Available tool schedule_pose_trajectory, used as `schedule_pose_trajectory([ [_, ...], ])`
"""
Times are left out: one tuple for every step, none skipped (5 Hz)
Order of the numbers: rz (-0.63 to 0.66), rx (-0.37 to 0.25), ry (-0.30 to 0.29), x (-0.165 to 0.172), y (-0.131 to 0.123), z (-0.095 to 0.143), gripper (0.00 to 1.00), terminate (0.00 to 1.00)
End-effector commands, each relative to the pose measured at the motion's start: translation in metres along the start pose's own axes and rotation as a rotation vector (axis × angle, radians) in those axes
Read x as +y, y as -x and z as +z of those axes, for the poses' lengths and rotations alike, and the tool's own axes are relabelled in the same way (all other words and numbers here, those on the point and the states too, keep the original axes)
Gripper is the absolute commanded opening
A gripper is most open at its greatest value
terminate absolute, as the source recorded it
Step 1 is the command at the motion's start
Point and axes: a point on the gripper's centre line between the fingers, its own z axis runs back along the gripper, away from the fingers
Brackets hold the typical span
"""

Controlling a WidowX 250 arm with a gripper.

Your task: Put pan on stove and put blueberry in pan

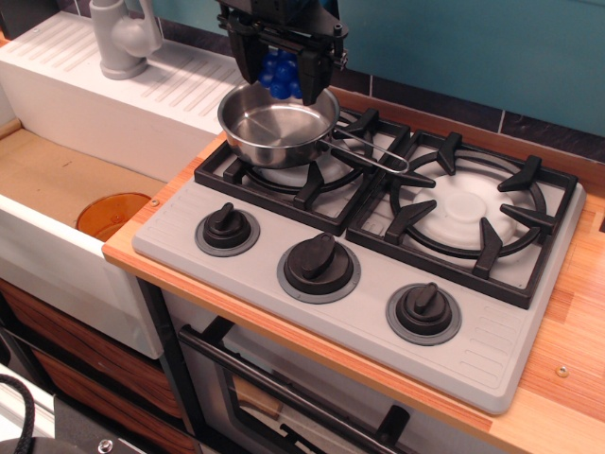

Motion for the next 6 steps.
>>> schedule_pose_trajectory([
  [0.01, -0.064, -0.033, 0.004, -0.013, 0.013, 1.0, 0.0],
  [0.018, -0.061, -0.052, -0.001, -0.011, 0.021, 1.0, 0.0],
  [0.019, -0.067, -0.076, -0.007, -0.008, 0.03, 1.0, 0.0],
  [0.017, -0.064, -0.095, -0.016, -0.004, 0.037, 1.0, 0.0],
  [0.018, -0.049, -0.084, -0.024, -0.001, 0.044, 1.0, 0.0],
  [0.014, -0.034, -0.056, -0.031, 0.004, 0.054, 1.0, 0.0],
])
